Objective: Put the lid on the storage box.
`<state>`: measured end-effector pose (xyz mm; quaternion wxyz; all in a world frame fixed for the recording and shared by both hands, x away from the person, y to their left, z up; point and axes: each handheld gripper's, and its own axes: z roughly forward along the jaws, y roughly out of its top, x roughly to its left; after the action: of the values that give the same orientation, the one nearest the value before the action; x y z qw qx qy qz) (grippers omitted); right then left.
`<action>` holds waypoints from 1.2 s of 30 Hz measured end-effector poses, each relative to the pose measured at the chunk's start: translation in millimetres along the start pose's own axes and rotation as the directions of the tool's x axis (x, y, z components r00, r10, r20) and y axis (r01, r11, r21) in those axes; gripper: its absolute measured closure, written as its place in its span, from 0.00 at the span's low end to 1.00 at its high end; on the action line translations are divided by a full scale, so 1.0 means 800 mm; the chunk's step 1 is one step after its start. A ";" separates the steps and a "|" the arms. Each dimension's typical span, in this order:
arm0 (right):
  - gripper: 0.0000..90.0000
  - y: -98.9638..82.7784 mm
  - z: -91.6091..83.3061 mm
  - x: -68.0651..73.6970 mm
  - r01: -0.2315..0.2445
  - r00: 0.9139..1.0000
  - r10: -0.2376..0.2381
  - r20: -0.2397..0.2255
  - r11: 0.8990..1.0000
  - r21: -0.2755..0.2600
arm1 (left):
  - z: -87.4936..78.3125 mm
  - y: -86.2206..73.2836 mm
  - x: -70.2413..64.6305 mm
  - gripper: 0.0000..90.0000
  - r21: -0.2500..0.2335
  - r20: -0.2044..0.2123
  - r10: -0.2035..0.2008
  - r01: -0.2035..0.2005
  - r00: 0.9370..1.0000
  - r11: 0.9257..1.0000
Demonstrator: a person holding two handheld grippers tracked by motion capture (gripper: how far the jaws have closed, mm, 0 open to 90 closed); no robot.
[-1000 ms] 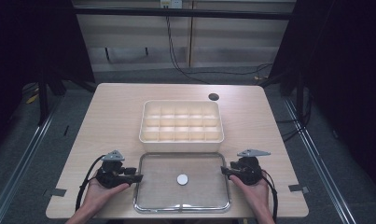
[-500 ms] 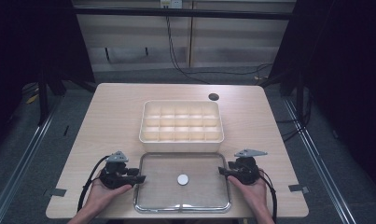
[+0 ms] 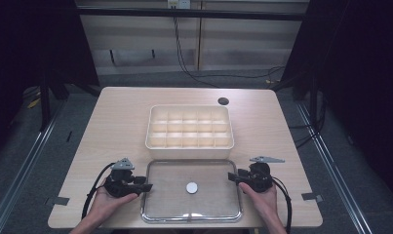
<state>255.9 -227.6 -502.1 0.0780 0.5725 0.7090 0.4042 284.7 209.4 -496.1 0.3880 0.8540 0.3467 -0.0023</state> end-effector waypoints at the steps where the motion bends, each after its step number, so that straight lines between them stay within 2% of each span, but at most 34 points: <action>1: 0.56 0.000 -0.001 -0.002 -0.024 1.000 0.024 -0.010 1.000 -0.002 | 0.000 0.000 -0.001 0.61 -0.002 -0.002 0.000 0.000 1.000 1.000; 5: 0.61 -0.001 -0.004 -0.010 -0.098 0.994 0.098 -0.049 0.995 -0.015 | 0.000 0.000 -0.001 0.61 0.004 -0.006 0.005 -0.005 1.000 1.000; 8: 0.69 -0.005 -0.007 -0.020 -0.179 0.980 0.175 -0.097 0.984 -0.027 | -0.001 0.000 -0.001 0.61 0.006 -0.006 0.007 -0.007 1.000 1.000; 10: 0.70 -0.007 -0.009 -0.026 -0.222 0.968 0.216 -0.130 0.974 -0.033 | 0.000 0.000 -0.001 0.62 0.001 -0.005 0.007 -0.007 1.000 1.000; 15: 0.71 -0.007 -0.010 -0.026 -0.226 0.966 0.219 -0.136 0.974 -0.035 | -0.001 -0.001 0.000 0.62 0.004 -0.006 0.008 -0.008 1.000 1.000; 19: 0.72 -0.007 -0.012 -0.025 -0.242 0.959 0.232 -0.159 0.969 -0.043 | -0.002 -0.001 0.000 0.62 0.001 -0.011 0.003 -0.003 1.000 1.000; 24: 0.75 -0.008 -0.017 -0.028 -0.270 0.947 0.253 -0.199 0.961 -0.062 | -0.002 -0.002 0.000 0.61 0.000 -0.014 0.006 -0.006 1.000 1.000; 28: 0.74 -0.008 -0.016 -0.028 -0.268 0.944 0.252 -0.215 0.962 -0.049 | -0.003 -0.002 0.000 0.61 -0.003 -0.015 0.002 -0.002 1.000 1.000; 29: 0.77 -0.008 -0.016 -0.028 -0.275 0.940 0.258 -0.225 0.960 -0.046 | -0.003 -0.003 0.000 0.61 -0.002 -0.013 0.004 -0.004 1.000 1.000; 31: 0.76 -0.009 -0.012 -0.025 -0.281 0.921 0.263 -0.288 0.959 -0.025 | -0.003 -0.002 0.000 0.61 -0.001 -0.013 0.008 -0.008 1.000 1.000; 33: 0.76 -0.004 -0.017 -0.019 -0.228 0.949 0.212 -0.234 0.973 -0.044 | -0.002 -0.002 0.000 0.61 -0.002 -0.002 0.003 -0.003 1.000 1.000; 34: 0.77 0.001 -0.020 -0.018 -0.203 0.959 0.187 -0.215 0.978 -0.055 | -0.001 -0.002 0.000 0.61 -0.006 0.004 0.003 -0.003 1.000 1.000; 35: 0.78 0.003 -0.021 -0.021 -0.216 0.950 0.194 -0.245 0.974 -0.064 | -0.001 -0.002 -0.001 0.61 -0.004 0.001 0.010 -0.010 1.000 1.000; 36: 0.78 0.004 -0.021 -0.023 -0.218 0.947 0.195 -0.254 0.974 -0.064 | 0.000 -0.002 -0.001 0.61 -0.005 0.000 0.014 -0.014 1.000 1.000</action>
<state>254.5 -252.3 -495.3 -0.0273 0.5848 0.6302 0.5099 283.0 209.8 -496.6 0.3902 0.8554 0.3407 0.0012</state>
